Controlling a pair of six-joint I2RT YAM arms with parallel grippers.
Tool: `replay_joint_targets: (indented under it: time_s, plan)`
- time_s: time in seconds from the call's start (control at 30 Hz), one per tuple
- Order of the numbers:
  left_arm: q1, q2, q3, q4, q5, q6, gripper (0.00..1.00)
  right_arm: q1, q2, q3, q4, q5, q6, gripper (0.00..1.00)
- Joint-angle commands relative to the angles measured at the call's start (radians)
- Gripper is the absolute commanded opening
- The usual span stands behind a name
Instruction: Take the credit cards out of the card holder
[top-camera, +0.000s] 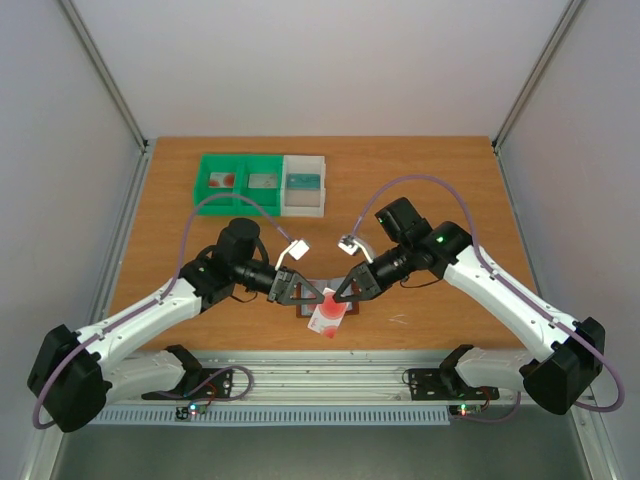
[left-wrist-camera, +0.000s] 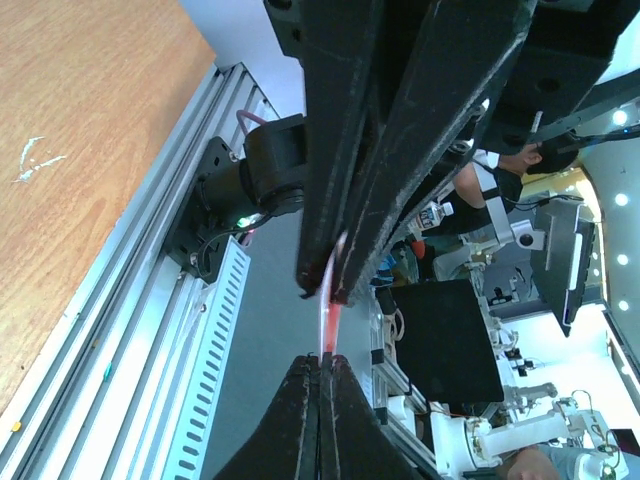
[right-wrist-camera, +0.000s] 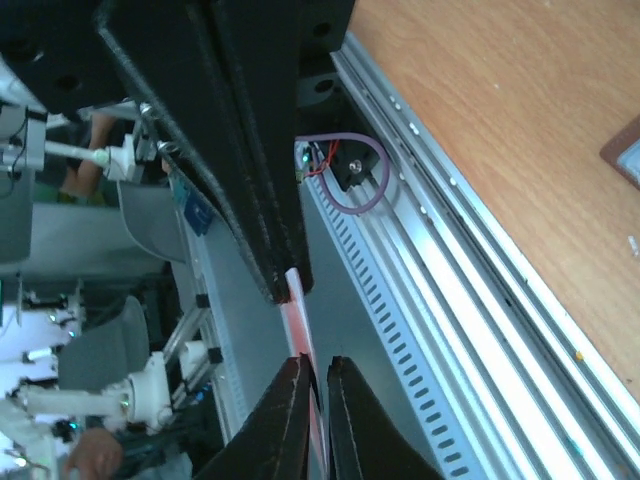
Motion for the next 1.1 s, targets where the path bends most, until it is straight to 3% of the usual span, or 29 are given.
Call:
replay_joint_targets:
  time_s: [0.0,0.03,0.13,0.2,0.27,0.5,0.7,1.07]
  plan:
    - [-0.003,-0.026,-0.011,0.046,0.007,-0.004,0.01,0.006,-0.024,-0.002,0.022,-0.032,0.000,0.02]
    - [-0.004,-0.029,-0.006,0.034,-0.009,-0.001,0.02,0.005,-0.028,-0.007,0.032,-0.031,0.007,0.01]
    - [-0.004,-0.037,0.028,-0.054,-0.110,0.024,0.23,0.006,-0.044,-0.027,0.090,-0.018,0.055,0.01]
    - [-0.004,-0.047,0.053,-0.085,-0.179,0.030,0.30,0.006,-0.063,-0.044,0.158,0.000,0.110,0.01]
    - [-0.003,-0.070,0.054,-0.065,-0.246,-0.001,0.43,0.006,-0.080,-0.066,0.229,0.030,0.171,0.01]
    - [-0.004,-0.224,0.007,-0.023,-0.560,-0.157,0.70,-0.008,-0.094,-0.086,0.389,0.182,0.349,0.01]
    - [-0.004,-0.321,-0.043,-0.010,-0.704,-0.251,0.75,-0.015,-0.114,-0.085,0.530,0.350,0.498,0.01]
    - [-0.004,-0.348,-0.153,0.280,-0.725,-0.420,0.71,-0.016,-0.202,-0.152,0.749,0.539,0.667,0.01]
